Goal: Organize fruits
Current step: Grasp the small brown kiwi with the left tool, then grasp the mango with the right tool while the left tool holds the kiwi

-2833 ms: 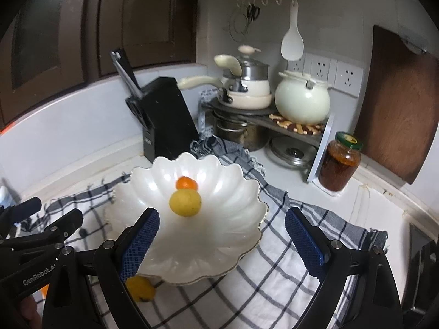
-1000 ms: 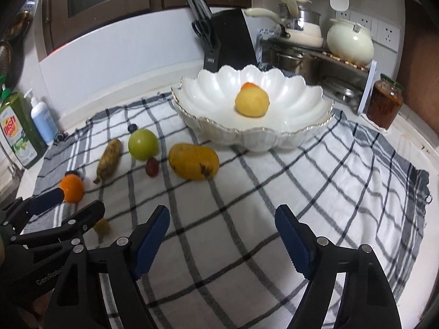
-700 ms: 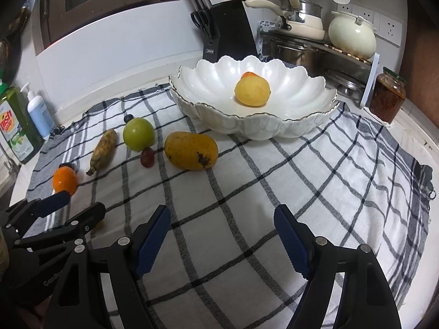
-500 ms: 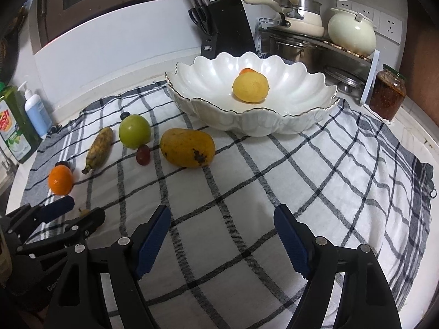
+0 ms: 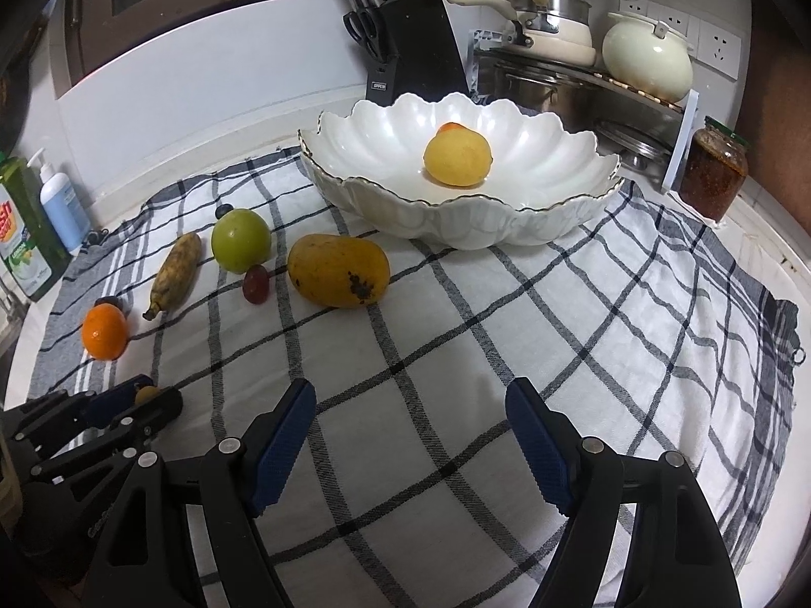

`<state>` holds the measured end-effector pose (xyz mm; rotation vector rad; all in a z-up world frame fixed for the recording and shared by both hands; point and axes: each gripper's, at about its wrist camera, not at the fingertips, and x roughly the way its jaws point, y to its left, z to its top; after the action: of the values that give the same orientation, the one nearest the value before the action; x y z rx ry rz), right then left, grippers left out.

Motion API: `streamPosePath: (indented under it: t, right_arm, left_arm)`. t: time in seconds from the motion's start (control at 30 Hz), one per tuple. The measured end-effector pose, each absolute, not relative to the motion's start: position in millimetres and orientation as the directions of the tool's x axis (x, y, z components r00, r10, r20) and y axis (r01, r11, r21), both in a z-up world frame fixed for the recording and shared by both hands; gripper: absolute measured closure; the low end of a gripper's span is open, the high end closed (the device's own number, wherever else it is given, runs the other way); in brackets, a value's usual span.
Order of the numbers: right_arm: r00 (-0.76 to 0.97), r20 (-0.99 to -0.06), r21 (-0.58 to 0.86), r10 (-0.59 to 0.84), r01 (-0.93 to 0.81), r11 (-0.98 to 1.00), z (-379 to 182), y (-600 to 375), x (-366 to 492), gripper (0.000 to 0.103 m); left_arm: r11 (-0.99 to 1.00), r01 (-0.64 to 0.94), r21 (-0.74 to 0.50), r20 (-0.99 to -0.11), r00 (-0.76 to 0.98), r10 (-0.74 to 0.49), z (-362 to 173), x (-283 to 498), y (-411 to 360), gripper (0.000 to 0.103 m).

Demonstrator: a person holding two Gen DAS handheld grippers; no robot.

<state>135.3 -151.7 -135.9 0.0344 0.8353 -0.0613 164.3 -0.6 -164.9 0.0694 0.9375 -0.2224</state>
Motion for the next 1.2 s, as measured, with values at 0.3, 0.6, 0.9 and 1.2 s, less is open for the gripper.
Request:
streamPosePath:
  t: [0.3,0.6,0.9,1.2]
  right_arm:
    - [0.679,-0.732,0.003,-0.044,0.068,0.998,-129.5,-150.4,133.6,0.025]
    - [0.697,-0.716,-0.009,-0.043,0.052,0.999,-122.1,-143.1,152.0,0.025]
    - [0.691,-0.723,0.006,-0.020,0.035,0.999,-126.6,-131.7,196.3,0.025]
    - [0.640,-0.768,0.013,0.009,0.003,1.000,-146.4,-120.5,230.0,0.026]
  left_arm:
    - [0.976,0.214,-0.030,-0.780,0.606,-0.156,-148.4,158.9,6.0,0.079]
    - [0.983,0.180,-0.028,-0.766,0.628,-0.137,-139.3,168.5,16.9,0.079]
    - [0.991,0.129,-0.033,-0.755,0.647,-0.109,-129.9,194.2,32.8,0.079]
    - [0.993,0.104,-0.046,-0.762,0.639,-0.102,-133.5,213.6,41.0,0.079]
